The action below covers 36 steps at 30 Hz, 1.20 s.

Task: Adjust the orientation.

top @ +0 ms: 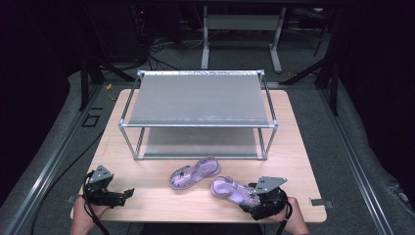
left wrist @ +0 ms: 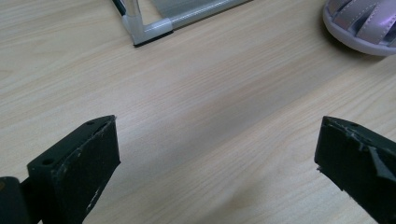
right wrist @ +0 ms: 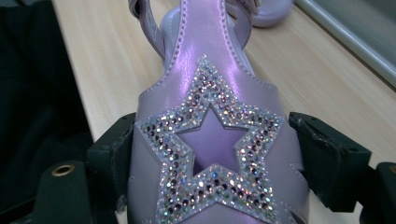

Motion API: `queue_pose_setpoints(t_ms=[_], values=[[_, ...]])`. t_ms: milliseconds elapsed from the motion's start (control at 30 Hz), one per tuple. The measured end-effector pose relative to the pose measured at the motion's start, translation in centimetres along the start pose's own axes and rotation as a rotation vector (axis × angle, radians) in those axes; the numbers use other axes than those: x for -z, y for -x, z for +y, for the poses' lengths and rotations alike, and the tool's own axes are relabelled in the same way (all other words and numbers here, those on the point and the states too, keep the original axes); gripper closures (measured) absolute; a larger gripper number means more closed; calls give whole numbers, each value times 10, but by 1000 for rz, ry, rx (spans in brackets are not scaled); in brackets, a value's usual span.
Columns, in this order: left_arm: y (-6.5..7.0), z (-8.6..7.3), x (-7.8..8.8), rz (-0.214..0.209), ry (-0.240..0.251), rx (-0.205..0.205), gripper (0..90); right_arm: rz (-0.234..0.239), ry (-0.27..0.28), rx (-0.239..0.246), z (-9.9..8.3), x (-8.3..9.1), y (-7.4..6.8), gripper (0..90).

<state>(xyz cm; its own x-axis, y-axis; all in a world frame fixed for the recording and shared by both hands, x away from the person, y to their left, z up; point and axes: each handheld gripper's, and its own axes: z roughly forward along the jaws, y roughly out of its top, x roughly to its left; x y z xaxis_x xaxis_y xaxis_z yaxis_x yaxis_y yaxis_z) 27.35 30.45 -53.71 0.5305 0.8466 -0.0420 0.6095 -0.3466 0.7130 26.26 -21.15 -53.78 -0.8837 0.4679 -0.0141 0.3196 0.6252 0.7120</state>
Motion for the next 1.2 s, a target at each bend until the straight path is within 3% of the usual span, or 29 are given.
queue_pose_setpoints(t_ms=[167, 267, 367, 500, 633, 700, 800, 867, 1033, 1200], values=[[2, 3, -2, -9, -2, -8, 0, 56, -1, 58, 13, -13, 0, 210], [5, 6, -4, -15, -6, -24, 0, 132, -6, 98, 27, -34, 2, 210], [7, 8, -4, -22, 2, -32, 0, 159, 0, 124, 34, -42, 2, 210], [11, 10, -3, -32, 10, -49, 0, 243, -2, 172, 46, -58, 1, 209], [15, 12, -3, -42, 16, -66, 0, 274, -21, 207, 50, -66, 0, 207], [19, 15, -4, -49, 19, -87, 0, 277, -38, 211, 51, -68, 1, 204], [26, 19, -5, -63, 20, -121, 0, 238, -118, 207, 49, -75, 1, 194], [31, 24, -6, -75, 25, -148, 0, 207, -122, 197, 47, -74, -1, 167], [38, 33, -4, -93, 48, -180, 0, 158, -94, 174, 45, -63, -1, 75], [47, 46, 1, -125, 81, -224, 0, 143, -42, 108, 40, -42, 1, 6]])
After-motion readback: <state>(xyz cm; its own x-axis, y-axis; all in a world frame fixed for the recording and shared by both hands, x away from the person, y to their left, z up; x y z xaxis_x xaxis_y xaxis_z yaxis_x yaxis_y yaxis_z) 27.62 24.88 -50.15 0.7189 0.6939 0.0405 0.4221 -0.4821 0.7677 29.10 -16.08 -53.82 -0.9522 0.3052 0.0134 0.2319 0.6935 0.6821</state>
